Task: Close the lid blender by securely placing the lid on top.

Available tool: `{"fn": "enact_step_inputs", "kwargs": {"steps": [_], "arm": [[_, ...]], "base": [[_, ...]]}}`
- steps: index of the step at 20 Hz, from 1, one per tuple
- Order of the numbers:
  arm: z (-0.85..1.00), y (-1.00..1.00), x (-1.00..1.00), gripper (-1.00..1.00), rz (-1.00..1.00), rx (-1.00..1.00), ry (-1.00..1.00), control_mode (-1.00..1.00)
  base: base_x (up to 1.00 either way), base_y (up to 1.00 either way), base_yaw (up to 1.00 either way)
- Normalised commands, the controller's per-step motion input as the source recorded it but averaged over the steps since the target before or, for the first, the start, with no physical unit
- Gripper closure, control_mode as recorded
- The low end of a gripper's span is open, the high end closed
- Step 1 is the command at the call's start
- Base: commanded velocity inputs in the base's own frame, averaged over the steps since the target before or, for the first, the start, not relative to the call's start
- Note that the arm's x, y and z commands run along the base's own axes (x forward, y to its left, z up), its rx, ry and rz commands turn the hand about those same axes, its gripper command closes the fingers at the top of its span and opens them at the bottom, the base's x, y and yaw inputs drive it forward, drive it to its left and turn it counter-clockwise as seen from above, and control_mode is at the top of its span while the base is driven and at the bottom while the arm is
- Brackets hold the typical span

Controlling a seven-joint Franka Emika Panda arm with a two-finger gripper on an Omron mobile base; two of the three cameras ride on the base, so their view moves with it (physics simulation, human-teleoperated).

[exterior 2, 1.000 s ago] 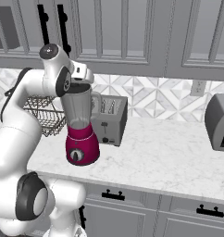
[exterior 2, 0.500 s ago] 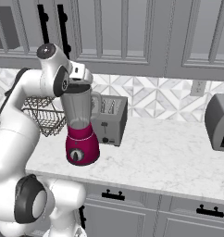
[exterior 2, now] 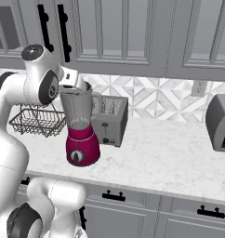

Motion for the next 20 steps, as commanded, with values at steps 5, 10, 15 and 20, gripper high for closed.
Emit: {"fn": "enact_step_inputs", "kwargs": {"steps": [5,10,15,20], "arm": [[0.0,-0.42,-0.92,-1.0,0.0,0.01,-0.04,-1.0],[0.0,-0.69,-0.51,-1.0,0.01,0.2,-0.15,-1.0],[0.0,-0.5,-0.16,-1.0,0.04,0.19,-0.06,-1.0],[0.0,-0.51,-0.07,-1.0,0.01,0.17,-0.02,-1.0]], "base": [[0.0,0.0,0.0],[0.0,0.0,0.0],[0.0,0.0,0.0],[0.0,0.0,0.0]]}}
